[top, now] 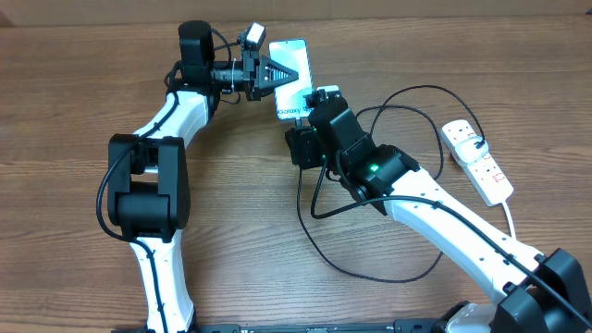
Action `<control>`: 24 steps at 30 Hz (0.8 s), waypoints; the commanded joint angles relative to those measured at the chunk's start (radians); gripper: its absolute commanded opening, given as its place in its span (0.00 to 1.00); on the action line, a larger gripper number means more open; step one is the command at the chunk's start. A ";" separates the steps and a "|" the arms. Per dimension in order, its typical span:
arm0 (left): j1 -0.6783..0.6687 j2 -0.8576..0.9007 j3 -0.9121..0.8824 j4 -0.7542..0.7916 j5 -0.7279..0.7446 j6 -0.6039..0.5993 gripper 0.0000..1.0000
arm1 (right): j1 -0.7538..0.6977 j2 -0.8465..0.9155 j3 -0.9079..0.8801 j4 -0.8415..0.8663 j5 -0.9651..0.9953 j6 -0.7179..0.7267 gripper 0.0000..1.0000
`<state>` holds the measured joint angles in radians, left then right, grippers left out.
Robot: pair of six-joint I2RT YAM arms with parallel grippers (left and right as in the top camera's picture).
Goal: Plug charger to phone and switch on socket
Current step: 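Push the USB-C plug up into the phone's port with the right gripper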
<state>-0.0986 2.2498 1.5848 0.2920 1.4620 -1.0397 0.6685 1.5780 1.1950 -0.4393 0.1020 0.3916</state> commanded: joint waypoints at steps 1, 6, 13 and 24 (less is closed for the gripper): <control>-0.002 -0.023 0.014 0.005 0.012 0.024 0.04 | 0.014 0.014 0.003 0.004 0.024 -0.008 0.63; -0.002 -0.023 0.014 0.005 0.012 0.024 0.04 | 0.033 0.040 0.003 0.011 0.026 -0.008 0.59; -0.002 -0.023 0.014 0.005 0.014 0.032 0.04 | 0.032 0.072 0.003 0.035 0.030 -0.008 0.36; -0.002 -0.023 0.014 0.005 0.081 0.069 0.04 | 0.032 0.072 0.003 0.122 0.045 -0.060 0.05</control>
<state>-0.0937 2.2498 1.5848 0.2924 1.4754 -1.0119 0.7002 1.6535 1.1915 -0.3592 0.1375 0.3450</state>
